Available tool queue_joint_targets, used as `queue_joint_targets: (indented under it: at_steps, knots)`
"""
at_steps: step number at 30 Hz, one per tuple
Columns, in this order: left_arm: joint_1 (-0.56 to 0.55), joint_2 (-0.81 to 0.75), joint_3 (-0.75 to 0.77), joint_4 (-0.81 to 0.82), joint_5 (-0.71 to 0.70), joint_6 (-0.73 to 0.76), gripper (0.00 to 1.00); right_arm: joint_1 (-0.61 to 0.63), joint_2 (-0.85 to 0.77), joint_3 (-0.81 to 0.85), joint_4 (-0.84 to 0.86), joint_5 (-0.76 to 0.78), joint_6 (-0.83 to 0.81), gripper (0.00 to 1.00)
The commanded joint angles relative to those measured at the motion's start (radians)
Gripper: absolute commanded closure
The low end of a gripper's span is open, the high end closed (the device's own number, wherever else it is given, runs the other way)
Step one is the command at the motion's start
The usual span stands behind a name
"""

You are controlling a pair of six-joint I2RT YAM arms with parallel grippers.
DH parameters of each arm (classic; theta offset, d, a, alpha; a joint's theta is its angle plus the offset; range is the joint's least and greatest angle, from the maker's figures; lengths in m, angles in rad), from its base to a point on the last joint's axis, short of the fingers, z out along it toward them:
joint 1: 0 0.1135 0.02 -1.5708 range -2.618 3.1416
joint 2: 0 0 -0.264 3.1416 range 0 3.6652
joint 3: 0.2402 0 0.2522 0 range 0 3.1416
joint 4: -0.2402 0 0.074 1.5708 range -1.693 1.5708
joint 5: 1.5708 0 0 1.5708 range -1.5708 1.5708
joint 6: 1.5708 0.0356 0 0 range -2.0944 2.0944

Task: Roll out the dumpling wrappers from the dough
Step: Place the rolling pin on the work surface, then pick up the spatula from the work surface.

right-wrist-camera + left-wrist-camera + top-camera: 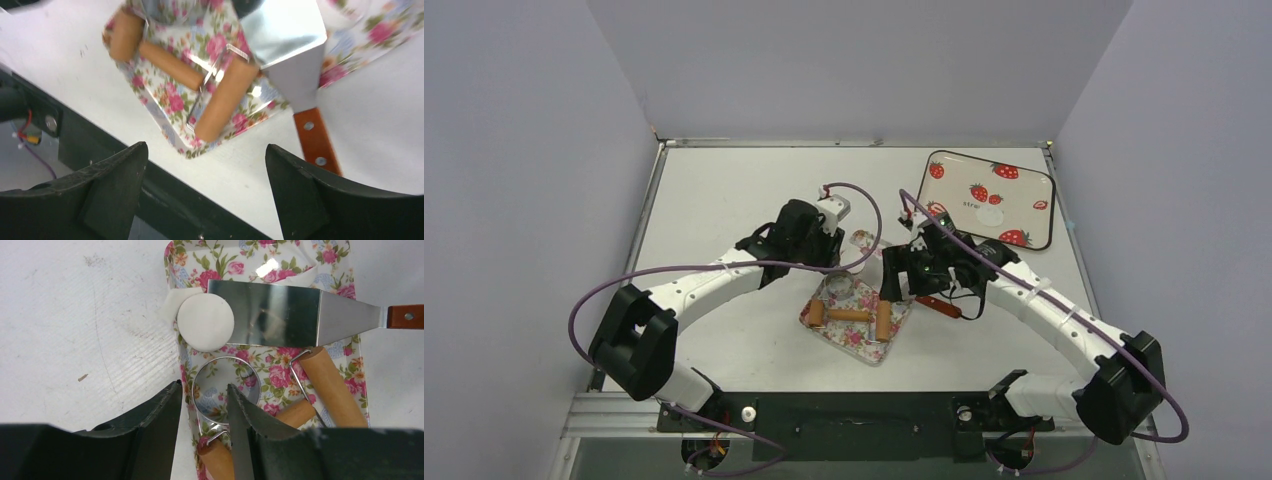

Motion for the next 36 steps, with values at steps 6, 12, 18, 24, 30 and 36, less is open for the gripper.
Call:
queue_joint_targets:
  at_steps: [6, 12, 18, 24, 30, 36]
  knots:
    - [0.018, -0.018, 0.043, 0.087, -0.001, -0.002, 0.64, -0.029, 0.03, 0.196, -0.229, 0.327, -0.071, 0.14]
    - [0.057, -0.007, 0.056, 0.062, -0.008, -0.001, 0.64, -0.148, 0.131, 0.122, -0.285, 0.251, -0.2, 0.11]
    - [0.059, 0.01, 0.044, 0.06, -0.015, -0.027, 0.64, -0.172, 0.245, 0.076, -0.242, 0.168, -0.246, 0.11]
    - [0.06, 0.027, 0.03, 0.093, -0.021, -0.03, 0.64, -0.175, 0.313, 0.115, -0.287, 0.196, -0.218, 0.12]
    - [0.075, 0.058, 0.051, 0.098, 0.007, -0.05, 0.64, -0.175, 0.339, 0.126, -0.269, 0.174, -0.195, 0.14]
    - [0.086, 0.069, 0.058, 0.104, 0.007, -0.041, 0.64, -0.175, 0.396, 0.139, -0.251, 0.101, -0.209, 0.52]
